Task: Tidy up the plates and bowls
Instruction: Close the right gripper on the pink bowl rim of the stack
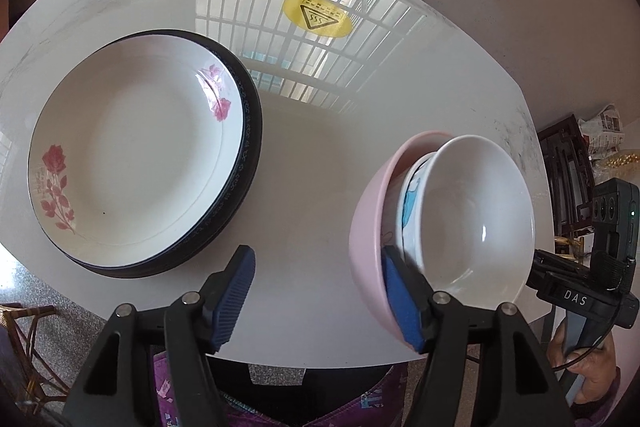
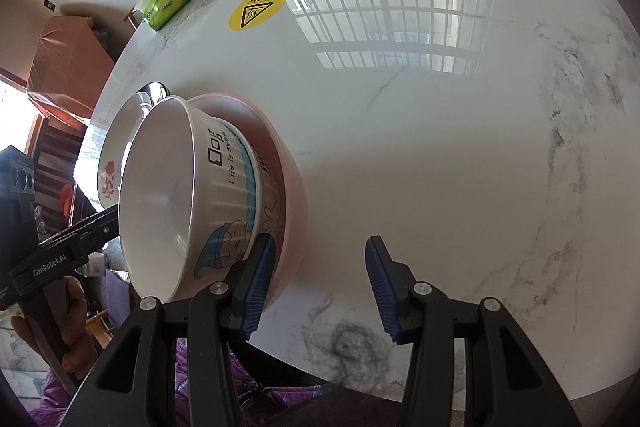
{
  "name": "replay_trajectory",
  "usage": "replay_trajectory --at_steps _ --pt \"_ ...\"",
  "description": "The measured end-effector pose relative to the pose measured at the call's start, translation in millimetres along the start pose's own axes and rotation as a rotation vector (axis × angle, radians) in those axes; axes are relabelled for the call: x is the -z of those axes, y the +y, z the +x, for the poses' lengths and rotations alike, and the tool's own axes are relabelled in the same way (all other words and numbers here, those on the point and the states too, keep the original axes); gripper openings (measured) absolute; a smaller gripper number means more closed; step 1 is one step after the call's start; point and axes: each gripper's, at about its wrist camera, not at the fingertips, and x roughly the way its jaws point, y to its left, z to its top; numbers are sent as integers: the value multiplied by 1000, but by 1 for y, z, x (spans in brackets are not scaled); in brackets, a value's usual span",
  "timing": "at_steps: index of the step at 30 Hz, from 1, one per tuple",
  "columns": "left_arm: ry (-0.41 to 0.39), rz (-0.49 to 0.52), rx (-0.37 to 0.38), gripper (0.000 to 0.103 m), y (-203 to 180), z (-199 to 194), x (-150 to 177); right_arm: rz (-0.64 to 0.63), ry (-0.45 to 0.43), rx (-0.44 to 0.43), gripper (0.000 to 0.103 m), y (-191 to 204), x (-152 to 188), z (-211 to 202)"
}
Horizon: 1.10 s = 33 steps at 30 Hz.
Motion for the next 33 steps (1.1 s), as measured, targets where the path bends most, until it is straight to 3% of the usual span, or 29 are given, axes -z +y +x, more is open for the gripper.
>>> replay_trajectory --at_steps 4,6,8,9,11,16,20,22,25,27,33 --pt "19 -10 37 64 8 1 -4 14 -17 -12 55 -6 1 0" --pt "11 16 54 50 2 -3 -1 12 -22 -18 57 -8 2 1" --pt "12 45 88 17 -7 -8 1 7 -26 -17 61 -9 2 1" --pt "10 64 78 11 -13 -11 1 8 -26 -17 63 -10 1 2" --pt "-7 78 27 10 -21 -15 3 9 -28 -28 63 -10 1 3" --pt "-17 49 50 10 -12 -20 6 27 -20 -97 56 -13 2 6" --pt "-43 62 8 8 -22 -21 11 -2 -26 -172 18 -1 -1 0" --pt "-51 59 22 8 -26 -18 9 -76 -32 -99 17 14 0 -2" --pt "-61 48 40 9 -26 -18 8 -33 -10 -142 18 3 0 -1" --pt "-66 55 16 8 -28 -17 9 -34 -12 -135 17 4 1 -1" --pt "-43 25 51 8 -21 -11 4 -8 -26 -145 17 4 -1 -2"
